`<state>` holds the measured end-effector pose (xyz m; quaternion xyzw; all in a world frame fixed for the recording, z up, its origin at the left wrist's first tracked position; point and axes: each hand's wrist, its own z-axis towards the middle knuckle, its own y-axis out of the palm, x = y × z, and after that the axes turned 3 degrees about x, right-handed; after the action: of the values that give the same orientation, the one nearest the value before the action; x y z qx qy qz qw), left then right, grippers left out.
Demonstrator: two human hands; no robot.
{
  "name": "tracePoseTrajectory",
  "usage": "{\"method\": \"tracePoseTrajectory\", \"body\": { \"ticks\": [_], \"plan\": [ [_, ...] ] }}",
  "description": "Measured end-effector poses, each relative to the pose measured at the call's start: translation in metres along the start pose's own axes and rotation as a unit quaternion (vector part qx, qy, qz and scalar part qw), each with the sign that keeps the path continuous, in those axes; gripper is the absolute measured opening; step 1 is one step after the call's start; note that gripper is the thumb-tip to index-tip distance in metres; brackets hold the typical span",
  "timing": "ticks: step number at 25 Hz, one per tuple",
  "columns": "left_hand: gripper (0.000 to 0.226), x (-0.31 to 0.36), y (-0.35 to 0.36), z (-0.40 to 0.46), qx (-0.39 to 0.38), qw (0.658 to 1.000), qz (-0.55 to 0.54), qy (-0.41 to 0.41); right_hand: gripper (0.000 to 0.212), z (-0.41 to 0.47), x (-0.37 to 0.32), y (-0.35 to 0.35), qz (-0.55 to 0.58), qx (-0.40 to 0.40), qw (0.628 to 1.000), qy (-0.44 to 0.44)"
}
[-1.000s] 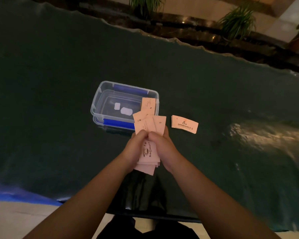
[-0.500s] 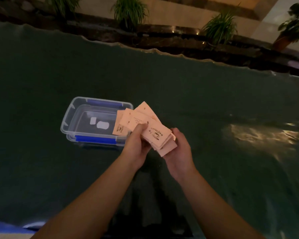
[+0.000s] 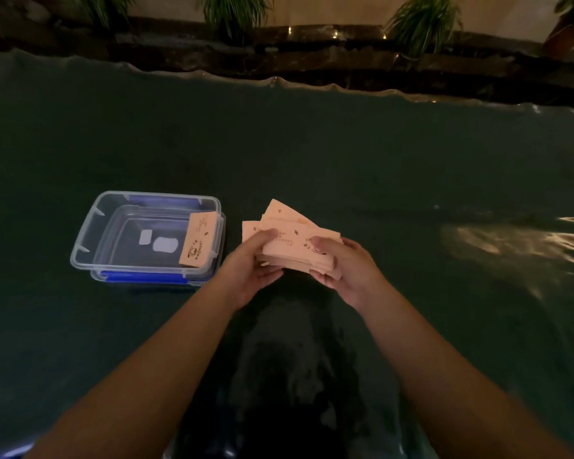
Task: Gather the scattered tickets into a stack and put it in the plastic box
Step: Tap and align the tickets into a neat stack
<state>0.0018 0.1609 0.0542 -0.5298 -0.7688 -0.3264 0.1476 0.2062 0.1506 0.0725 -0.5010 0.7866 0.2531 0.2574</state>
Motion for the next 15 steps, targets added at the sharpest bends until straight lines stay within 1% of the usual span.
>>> {"method": "tracePoseTrajectory", "body": {
  "ticks": [3,6,8,10,11,13,15],
  "plan": [
    [0.050,0.024,-0.010,0.020,0.013,0.996,0.085,-0.024,0.063,0.025,-0.014,0.011,-0.062,-0.004,0.998,0.007],
    [0.044,0.030,-0.013,0.040,0.046,0.990,0.130,-0.040,0.060,0.049,-0.014,0.024,-0.112,0.015,0.994,0.005],
    [0.045,0.026,-0.013,0.052,0.070,0.984,0.155,-0.047,0.057,0.062,-0.007,0.026,-0.146,0.032,0.989,0.010],
    [0.047,0.019,-0.013,0.062,0.092,0.973,0.203,-0.053,0.052,0.073,0.004,0.023,-0.178,0.050,0.982,0.024],
    [0.050,0.016,-0.012,0.066,0.102,0.964,0.239,-0.053,0.049,0.077,0.010,0.021,-0.191,0.061,0.979,0.033],
    [0.063,0.009,-0.009,0.070,0.121,0.945,0.300,-0.042,0.046,0.081,0.017,0.017,-0.207,0.077,0.974,0.049],
    [0.072,0.004,-0.005,0.073,0.145,0.941,0.304,-0.034,0.048,0.084,0.017,0.017,-0.210,0.084,0.973,0.054]
  ]
}}
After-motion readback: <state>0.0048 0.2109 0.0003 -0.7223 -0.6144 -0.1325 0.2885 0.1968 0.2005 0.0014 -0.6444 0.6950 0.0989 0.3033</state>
